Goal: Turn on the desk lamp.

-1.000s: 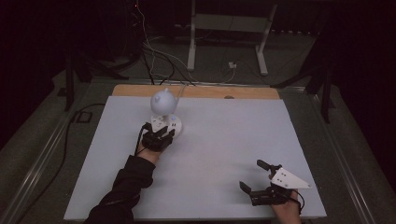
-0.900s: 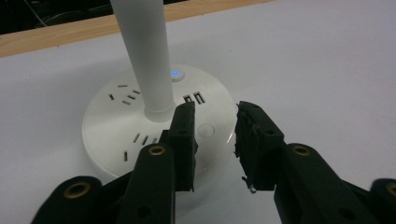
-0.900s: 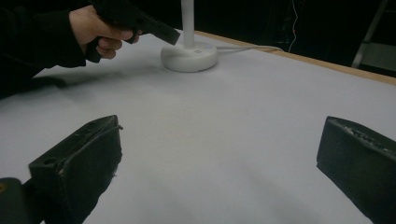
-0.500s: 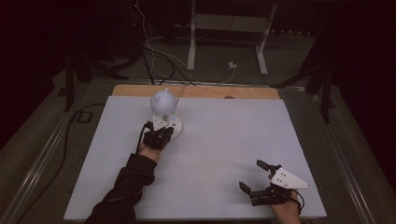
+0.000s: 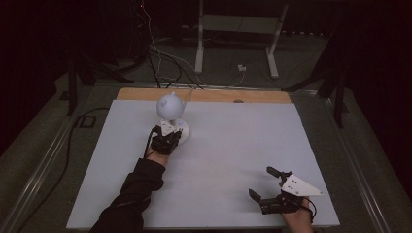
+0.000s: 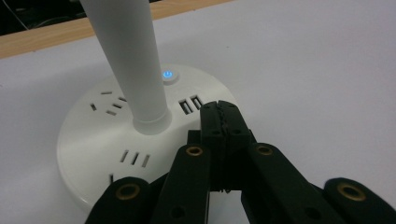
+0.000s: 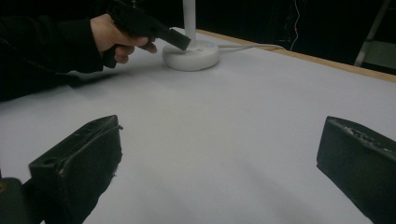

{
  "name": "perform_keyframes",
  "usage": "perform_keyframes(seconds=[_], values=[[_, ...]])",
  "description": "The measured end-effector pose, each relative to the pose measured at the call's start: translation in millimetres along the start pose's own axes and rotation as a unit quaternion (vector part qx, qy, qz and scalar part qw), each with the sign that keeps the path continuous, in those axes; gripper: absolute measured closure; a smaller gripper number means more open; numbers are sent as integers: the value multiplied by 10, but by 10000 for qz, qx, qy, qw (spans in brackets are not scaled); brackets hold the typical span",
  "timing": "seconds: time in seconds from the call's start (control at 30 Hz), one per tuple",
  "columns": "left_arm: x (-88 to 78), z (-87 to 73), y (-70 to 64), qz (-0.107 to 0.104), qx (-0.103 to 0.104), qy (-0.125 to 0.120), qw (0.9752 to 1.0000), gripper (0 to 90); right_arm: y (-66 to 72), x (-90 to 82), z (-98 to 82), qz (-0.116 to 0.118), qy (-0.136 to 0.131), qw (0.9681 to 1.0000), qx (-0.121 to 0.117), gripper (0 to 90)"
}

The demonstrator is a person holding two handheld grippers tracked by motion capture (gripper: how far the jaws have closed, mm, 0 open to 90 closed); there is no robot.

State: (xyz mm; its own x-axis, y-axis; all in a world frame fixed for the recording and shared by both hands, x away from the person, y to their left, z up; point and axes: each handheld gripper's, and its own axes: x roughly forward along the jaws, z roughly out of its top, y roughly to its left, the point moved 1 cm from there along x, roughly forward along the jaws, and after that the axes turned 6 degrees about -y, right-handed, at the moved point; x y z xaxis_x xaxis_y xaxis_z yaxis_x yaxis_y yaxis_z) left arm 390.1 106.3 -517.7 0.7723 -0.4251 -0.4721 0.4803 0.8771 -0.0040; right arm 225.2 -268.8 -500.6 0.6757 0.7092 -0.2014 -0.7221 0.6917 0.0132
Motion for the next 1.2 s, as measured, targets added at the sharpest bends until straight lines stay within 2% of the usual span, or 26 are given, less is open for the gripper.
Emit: perform_keyframes(seconds=[0.37, 0.7, 1.0, 1.2], values=[[14, -15, 27, 44, -30, -5, 10000, 900, 0, -3, 1, 0, -6, 10000, 3, 0], [46, -18, 34, -24, -80, -46, 10000, 900, -5, -1, -3, 4, 6, 10000, 22, 0], [46, -19, 36, -2, -88, -37, 10000, 900, -5, 0, -3, 12, 8, 10000, 27, 0], [45, -38, 22, 20, 3, -94, 10000, 900, -4, -1, -2, 9, 16, 10000, 19, 0]])
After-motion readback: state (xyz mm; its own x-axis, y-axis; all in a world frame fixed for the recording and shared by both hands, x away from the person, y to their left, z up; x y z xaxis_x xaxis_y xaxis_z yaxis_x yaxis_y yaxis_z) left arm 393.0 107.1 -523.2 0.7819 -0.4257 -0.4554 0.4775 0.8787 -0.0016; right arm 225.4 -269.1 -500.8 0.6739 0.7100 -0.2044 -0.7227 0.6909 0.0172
